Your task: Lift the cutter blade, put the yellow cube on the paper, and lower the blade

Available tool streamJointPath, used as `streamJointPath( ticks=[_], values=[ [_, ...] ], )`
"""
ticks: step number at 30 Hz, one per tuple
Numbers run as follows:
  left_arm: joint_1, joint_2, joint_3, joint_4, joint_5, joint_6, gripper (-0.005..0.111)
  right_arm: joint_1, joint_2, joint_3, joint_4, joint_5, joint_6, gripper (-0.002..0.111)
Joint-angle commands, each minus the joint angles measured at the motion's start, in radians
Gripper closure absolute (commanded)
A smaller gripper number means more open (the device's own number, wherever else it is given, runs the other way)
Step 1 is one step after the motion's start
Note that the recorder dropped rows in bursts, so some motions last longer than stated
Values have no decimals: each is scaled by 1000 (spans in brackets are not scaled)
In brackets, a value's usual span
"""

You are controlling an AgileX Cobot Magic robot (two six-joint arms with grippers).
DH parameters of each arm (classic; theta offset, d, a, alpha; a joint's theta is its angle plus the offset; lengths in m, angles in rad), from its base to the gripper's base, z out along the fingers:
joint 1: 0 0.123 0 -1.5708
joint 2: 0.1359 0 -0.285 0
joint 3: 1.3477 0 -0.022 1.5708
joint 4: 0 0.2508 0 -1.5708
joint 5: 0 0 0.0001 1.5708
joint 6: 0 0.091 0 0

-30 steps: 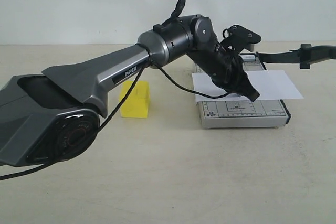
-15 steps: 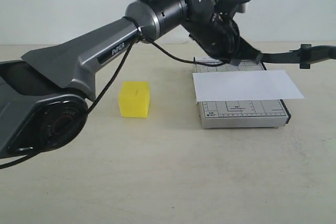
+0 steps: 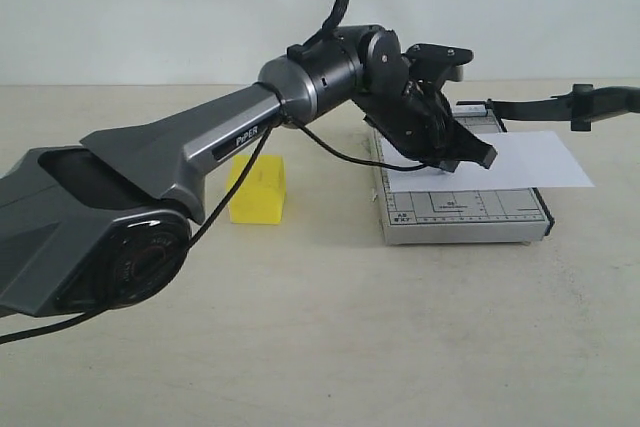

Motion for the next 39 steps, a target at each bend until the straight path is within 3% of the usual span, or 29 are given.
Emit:
streamJointPath(
  ticks=[1,8,12,16,19,22,27,33,36,39],
  values=[
    [-6,17,2,-9,8,22,102,-1,1,0,-1,-4,-2,108],
    [-6,1,-27,0,7,27,102,-1,1,0,-1,-4,-2,108],
    [-4,-78,-57,66,-86,-43,102,-1,1,0,2,-4,-2,108],
    [-9,-194,-57,309,-115,-305,102,-1,1,0,2,-4,-2,108],
    [-39,-257,-57,633,-42,-523,102,-1,1,0,2,1,0,108],
    [-93,-314,-57,860,53,-685,102,-1,1,0,2,5,11,108],
    [-182,-416,-57,963,53,-710,102,-1,1,0,2,15,24,108],
    [-236,-436,-27,1225,296,-732,102,-1,1,0,2,17,32,108],
    [-238,-459,0,1208,258,-698,102,-1,1,0,2,17,32,108],
    [-238,-505,22,1145,173,-494,102,-1,1,0,2,17,32,108]
  ],
)
